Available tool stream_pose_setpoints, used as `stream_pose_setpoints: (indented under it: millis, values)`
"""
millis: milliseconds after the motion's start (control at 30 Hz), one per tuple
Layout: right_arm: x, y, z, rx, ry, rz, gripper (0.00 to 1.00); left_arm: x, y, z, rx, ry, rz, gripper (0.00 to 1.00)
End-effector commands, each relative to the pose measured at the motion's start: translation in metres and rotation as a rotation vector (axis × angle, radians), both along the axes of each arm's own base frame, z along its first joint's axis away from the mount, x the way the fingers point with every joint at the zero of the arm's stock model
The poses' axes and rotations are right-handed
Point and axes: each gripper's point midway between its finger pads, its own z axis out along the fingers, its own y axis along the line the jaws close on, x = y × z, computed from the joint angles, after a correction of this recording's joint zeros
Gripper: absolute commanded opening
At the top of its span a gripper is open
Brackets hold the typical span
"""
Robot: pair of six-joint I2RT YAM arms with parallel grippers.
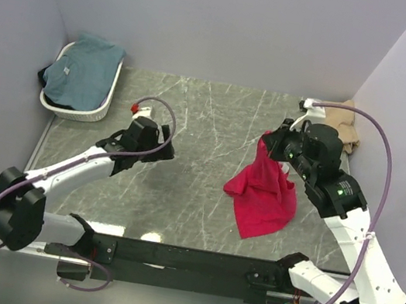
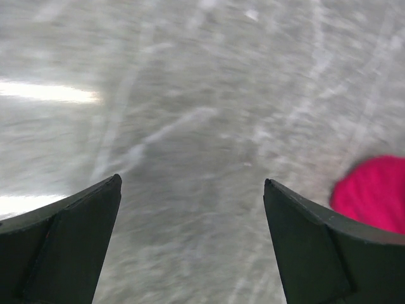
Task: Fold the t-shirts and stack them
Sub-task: Flatten the tshirt out
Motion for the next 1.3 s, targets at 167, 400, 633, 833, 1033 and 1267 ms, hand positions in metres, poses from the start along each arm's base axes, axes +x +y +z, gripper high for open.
stream_pose_setpoints:
  millis: [167, 400, 633, 833, 1033, 1267]
  values:
    - [-0.035, 0.067, 0.117, 0.174, -0.188, 0.437, 0.00, 0.038, -0.110, 0.036, -0.273, -0.090, -0.277, 0.99]
    - [-0.035, 0.054, 0.160, 0.153, -0.306, 0.385, 0.00, 0.043, -0.104, 0.040, -0.252, -0.099, -0.228, 0.99]
    - [0.013, -0.033, 0.065, -0.137, -0.098, -0.145, 0.00, 0.043, -0.070, 0.054, -0.169, -0.162, -0.108, 1.00]
    - [-0.002, -0.045, 0.083, -0.086, -0.177, -0.177, 0.00, 0.042, -0.045, 0.060, -0.139, -0.201, 0.005, 1.00]
    - [-0.006, -0.049, 0.112, -0.075, -0.194, -0.185, 0.00, 0.037, -0.097, 0.063, -0.262, -0.194, -0.244, 0.99]
    - [-0.009, -0.044, 0.096, -0.054, -0.172, -0.164, 0.00, 0.041, -0.169, 0.026, -0.302, -0.105, -0.437, 0.99]
